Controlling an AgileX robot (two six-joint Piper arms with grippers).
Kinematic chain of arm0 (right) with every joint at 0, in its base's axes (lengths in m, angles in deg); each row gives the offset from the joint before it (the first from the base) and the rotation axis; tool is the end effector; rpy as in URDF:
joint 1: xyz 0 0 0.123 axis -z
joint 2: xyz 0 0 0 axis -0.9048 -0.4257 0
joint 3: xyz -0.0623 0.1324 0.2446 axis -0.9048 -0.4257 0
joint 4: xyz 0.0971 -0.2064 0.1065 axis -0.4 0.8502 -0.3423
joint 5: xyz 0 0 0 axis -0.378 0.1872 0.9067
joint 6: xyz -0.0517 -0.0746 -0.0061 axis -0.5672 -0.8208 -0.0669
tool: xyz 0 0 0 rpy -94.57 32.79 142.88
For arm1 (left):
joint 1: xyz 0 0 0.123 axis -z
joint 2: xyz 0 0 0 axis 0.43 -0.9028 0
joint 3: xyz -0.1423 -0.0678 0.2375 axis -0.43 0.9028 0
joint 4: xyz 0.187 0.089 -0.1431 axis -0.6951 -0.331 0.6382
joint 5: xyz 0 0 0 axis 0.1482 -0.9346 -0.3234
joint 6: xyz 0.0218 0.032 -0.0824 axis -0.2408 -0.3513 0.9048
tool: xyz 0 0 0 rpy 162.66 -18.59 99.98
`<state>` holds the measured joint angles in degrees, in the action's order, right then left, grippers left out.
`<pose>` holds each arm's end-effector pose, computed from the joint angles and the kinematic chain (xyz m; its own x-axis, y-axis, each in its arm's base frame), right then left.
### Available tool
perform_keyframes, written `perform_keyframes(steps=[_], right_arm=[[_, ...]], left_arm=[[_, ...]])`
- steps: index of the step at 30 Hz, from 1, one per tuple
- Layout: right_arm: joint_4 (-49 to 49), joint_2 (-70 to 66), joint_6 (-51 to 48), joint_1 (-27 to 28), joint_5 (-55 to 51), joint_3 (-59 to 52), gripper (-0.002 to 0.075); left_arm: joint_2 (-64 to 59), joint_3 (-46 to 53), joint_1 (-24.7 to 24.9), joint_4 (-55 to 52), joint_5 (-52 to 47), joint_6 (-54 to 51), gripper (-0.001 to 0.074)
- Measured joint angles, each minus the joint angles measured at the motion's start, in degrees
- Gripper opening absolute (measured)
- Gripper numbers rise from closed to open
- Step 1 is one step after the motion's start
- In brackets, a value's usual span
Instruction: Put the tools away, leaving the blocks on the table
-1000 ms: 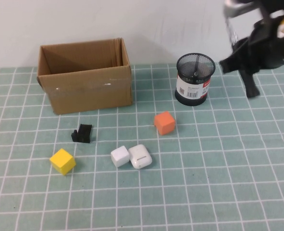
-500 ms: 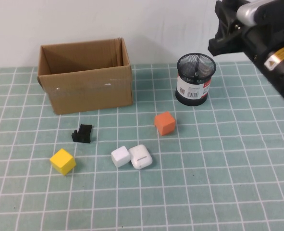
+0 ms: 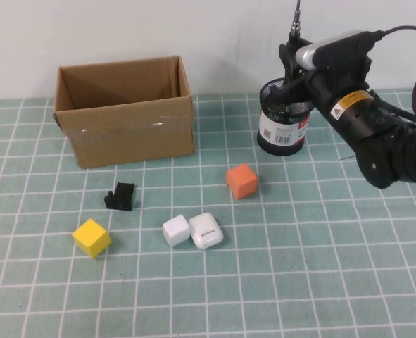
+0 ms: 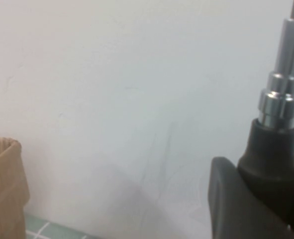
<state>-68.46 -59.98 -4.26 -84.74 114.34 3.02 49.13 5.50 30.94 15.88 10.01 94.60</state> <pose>0.4112 0.1574 0.2605 0.2254 0.0807 -0.9709 -0.4177 0.9083 -0.0214 0.0533 -0.0001 0.1728 -0.2778 0.0763 -0.9576 0.0568 0.9964 0.0629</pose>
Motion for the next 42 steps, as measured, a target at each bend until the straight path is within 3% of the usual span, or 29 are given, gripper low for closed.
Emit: perform_keyframes(steps=[8,11,16,18,26,31,33,38,42], right_arm=[[0.00,-1.47,0.16,0.00,-2.46,0.00,0.0015],[-0.52,-1.47,0.16,0.00,-3.41,0.00,0.0104],[-4.49,-1.11,1.48,0.00,-3.41,0.00,0.0328],[-5.18,-0.83,1.37,0.00,-3.41,0.00,0.0365],[-4.85,2.02,-2.07,-0.11,-5.67,-0.29,0.0357],[-4.52,11.10,-1.82,-0.72,-10.39,-5.38,0.0349],[-4.86,17.03,-1.82,-1.13,-14.79,-8.13,0.0291],[-4.31,31.87,-3.20,-1.24,-31.15,-13.80,0.0013],[-4.44,42.86,-3.95,-1.24,-49.23,-14.17,-0.0007]], left_arm=[[0.00,0.00,0.00,0.00,0.00,0.00,-0.0001],[0.00,0.00,0.00,0.00,0.00,0.00,-0.0001],[0.00,0.00,0.00,0.00,0.00,0.00,-0.0001],[0.00,0.00,0.00,0.00,0.00,0.00,-0.0001],[0.00,0.00,0.00,0.00,0.00,0.00,-0.0001],[0.00,0.00,0.00,0.00,0.00,0.00,-0.0001],[0.00,0.00,0.00,0.00,0.00,0.00,-0.0001],[0.00,0.00,0.00,0.00,0.00,0.00,-0.0001],[0.00,0.00,0.00,0.00,0.00,0.00,-0.0001]])
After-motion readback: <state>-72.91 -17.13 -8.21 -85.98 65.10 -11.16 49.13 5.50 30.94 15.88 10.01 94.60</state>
